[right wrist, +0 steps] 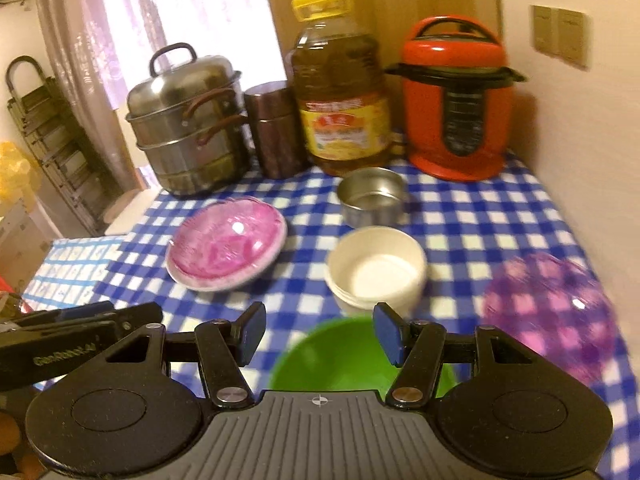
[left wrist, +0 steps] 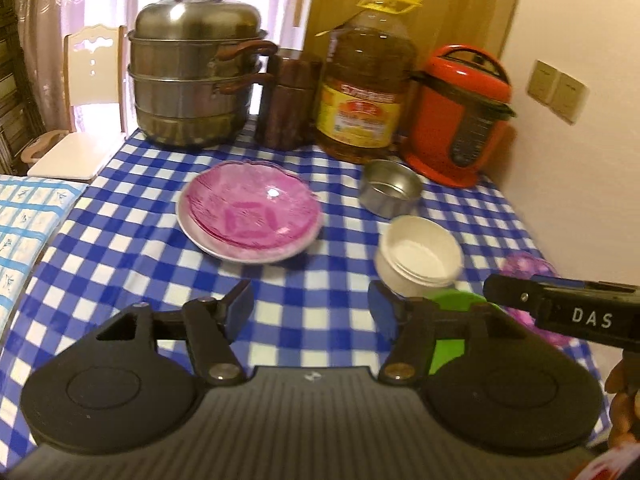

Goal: Organize plates and bowls
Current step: 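Move both tools to the second pink glass bowl beside the wall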

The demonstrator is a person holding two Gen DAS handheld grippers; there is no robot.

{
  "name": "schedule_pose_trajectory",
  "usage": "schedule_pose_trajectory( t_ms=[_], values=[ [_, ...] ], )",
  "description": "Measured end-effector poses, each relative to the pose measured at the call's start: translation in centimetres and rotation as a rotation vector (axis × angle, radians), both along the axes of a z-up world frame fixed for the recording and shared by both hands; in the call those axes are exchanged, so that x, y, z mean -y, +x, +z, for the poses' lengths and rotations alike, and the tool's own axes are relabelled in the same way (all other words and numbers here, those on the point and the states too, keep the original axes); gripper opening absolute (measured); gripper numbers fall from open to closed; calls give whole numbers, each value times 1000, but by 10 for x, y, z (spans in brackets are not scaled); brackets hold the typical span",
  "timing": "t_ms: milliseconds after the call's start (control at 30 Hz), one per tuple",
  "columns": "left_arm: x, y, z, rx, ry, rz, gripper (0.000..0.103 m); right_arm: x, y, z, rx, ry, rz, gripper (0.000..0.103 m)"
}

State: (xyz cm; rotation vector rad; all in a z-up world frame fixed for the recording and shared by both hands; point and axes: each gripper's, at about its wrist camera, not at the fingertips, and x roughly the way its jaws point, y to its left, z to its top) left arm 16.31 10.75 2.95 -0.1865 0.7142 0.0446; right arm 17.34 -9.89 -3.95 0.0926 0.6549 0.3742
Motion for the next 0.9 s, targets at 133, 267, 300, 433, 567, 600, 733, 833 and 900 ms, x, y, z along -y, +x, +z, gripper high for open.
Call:
schedule_pose_trajectory(
  t_ms=[133,267,300,433,567,600,733,833,900],
  values=[
    [27,-18,4,2,3,-49,63,31,-27,-2,-22,-8,-80,60],
    [54,-31,6,9,-15,-95,66,65,-49,-8,-50,6,-154,60],
    [60,-34,7,12,-20,-105,66,73,-54,-10,-56,8,-168,60],
    [85,-41,10,19,-39,-146,66,102,-71,-16,-77,18,-224,60],
    [108,-46,10,20,-50,-193,66,128,-84,-19,-84,32,-272,60],
    [114,-47,10,21,-52,-204,66,133,-87,-19,-84,33,-282,60],
    [134,-50,9,21,-54,-238,66,151,-96,-22,-90,39,-312,60],
    [146,-51,9,20,-53,-262,66,162,-100,-23,-93,53,-334,60],
    [153,-50,9,20,-49,-278,66,169,-101,-23,-94,65,-345,60]
  ],
)
